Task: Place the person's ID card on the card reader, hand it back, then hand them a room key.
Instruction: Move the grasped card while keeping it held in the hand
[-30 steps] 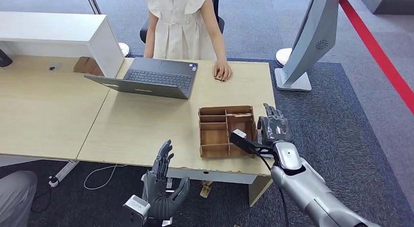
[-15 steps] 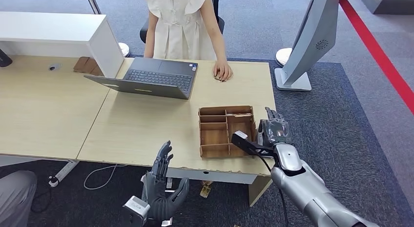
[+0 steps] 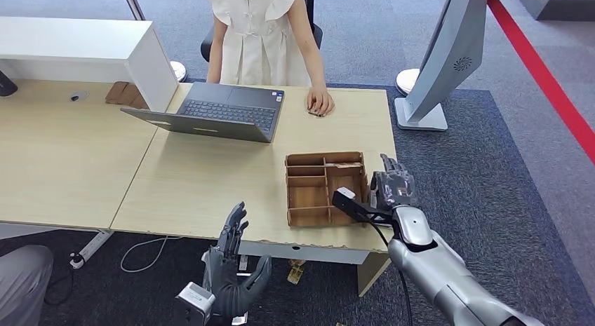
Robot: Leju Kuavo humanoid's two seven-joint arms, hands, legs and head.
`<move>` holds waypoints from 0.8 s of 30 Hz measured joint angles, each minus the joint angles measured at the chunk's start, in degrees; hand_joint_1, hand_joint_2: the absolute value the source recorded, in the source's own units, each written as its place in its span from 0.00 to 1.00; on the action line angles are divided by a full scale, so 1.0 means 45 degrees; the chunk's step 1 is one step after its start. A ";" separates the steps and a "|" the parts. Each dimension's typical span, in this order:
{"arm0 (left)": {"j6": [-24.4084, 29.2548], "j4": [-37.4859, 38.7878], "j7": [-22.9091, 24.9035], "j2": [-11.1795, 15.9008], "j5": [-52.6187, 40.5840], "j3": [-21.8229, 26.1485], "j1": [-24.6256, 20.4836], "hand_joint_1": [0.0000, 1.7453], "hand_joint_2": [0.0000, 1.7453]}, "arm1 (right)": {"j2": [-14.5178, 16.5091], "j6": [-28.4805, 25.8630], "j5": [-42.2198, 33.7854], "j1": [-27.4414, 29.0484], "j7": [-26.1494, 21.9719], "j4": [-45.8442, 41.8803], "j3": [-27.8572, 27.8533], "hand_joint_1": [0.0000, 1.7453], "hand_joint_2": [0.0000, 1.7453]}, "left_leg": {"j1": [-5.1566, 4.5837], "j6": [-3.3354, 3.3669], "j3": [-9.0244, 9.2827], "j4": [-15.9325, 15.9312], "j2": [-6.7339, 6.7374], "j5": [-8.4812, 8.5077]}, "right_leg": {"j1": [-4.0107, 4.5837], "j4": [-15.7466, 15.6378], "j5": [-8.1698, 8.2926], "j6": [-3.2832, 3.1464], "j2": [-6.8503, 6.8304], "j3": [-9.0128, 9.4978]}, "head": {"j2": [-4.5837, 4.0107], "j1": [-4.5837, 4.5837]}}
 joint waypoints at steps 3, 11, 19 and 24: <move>0.0009 -0.0012 -0.0011 0.0001 -0.0051 0.0028 0.0033 0.00 1.00 | 0.0069 -0.0013 -0.0021 -0.0134 0.0000 0.0102 0.0000 1.00 1.00 | 0.0000 0.0000 0.0001 0.0000 0.0000 0.0000 | 0.0000 0.0000 0.0000 0.0000 0.0000 0.0000 | 0.0000 -0.0001; 0.0009 -0.0019 -0.0011 0.0006 -0.0104 0.0110 0.0101 0.00 1.00 | 0.0183 -0.0108 -0.0243 -0.0334 -0.0005 0.0375 0.0000 1.00 1.00 | 0.0000 0.0000 0.0001 0.0000 0.0000 0.0001 | 0.0000 0.0000 0.0000 0.0000 0.0000 0.0001 | 0.0000 0.0001; 0.0009 -0.0041 0.0024 0.0013 -0.0202 0.0149 0.0153 0.00 1.00 | 0.0214 -0.0147 -0.0117 -0.0369 0.0296 0.0614 -0.0010 1.00 1.00 | 0.0000 0.0000 0.0002 0.0000 0.0000 0.0001 | 0.0000 -0.0001 0.0000 0.0000 0.0000 0.0000 | 0.0000 -0.0001; 0.0009 -0.0112 0.0056 0.0062 -0.0199 0.0159 0.0186 0.00 1.00 | 0.0057 -0.0132 -0.0092 -0.0375 0.0548 0.0642 -0.0064 1.00 1.00 | -0.0001 0.0000 0.0005 0.0000 0.0000 0.0001 | 0.0000 -0.0001 0.0000 0.0000 0.0000 0.0001 | 0.0000 0.0001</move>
